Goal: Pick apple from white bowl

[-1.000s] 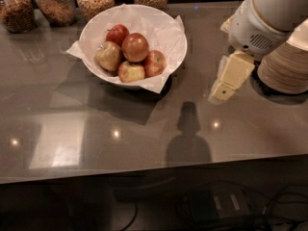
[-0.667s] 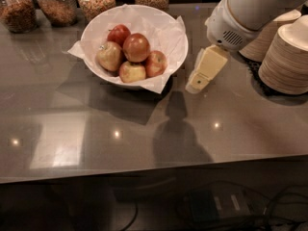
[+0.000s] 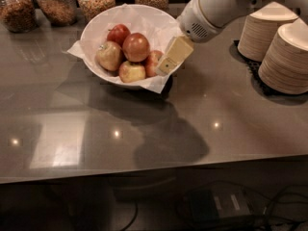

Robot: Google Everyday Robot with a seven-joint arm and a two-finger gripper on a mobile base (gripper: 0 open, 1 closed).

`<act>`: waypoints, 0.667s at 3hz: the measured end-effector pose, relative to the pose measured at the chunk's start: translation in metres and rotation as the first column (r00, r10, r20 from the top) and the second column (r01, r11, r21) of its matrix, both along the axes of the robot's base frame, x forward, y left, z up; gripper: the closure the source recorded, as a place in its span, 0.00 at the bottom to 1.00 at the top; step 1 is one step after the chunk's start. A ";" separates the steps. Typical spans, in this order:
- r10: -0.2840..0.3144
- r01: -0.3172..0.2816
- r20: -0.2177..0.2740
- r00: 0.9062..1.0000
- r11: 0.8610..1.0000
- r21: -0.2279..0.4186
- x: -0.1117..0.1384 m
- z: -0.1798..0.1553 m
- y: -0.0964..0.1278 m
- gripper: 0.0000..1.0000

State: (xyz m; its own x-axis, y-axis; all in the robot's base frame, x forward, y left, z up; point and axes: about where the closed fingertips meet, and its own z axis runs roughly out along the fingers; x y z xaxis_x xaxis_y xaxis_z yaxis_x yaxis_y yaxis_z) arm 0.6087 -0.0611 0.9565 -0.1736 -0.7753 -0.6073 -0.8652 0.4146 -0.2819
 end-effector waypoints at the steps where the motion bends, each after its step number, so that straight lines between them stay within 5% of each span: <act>1: 0.043 -0.043 0.005 0.999 0.996 0.078 0.017 -0.005 0.031 0.00; 2: 0.087 -0.086 -0.001 0.996 0.986 0.145 0.028 -0.013 0.055 0.00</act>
Offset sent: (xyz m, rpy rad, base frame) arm 0.0417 0.0793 -0.0201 0.2285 0.0169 0.1330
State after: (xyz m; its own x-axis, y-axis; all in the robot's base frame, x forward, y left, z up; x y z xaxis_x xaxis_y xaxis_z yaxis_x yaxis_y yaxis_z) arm 0.6365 -0.0057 0.9435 -0.1144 -0.6913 -0.7134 -0.9016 0.3738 -0.2176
